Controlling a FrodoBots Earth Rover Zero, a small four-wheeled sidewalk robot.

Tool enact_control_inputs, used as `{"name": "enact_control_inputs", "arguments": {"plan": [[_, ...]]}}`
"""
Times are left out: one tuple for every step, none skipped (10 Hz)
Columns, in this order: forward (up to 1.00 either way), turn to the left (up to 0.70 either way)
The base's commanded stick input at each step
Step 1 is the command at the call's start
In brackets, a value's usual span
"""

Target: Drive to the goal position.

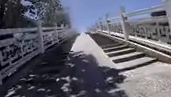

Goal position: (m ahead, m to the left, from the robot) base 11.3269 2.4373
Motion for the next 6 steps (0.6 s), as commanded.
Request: {"name": "enact_control_inputs", "arguments": {"plan": [[0.7, 0.0], [0.7, 0.0], [0.7, 0.0], [0.7, 0.0], [0.7, 0.0], [0.7, 0.0]]}}
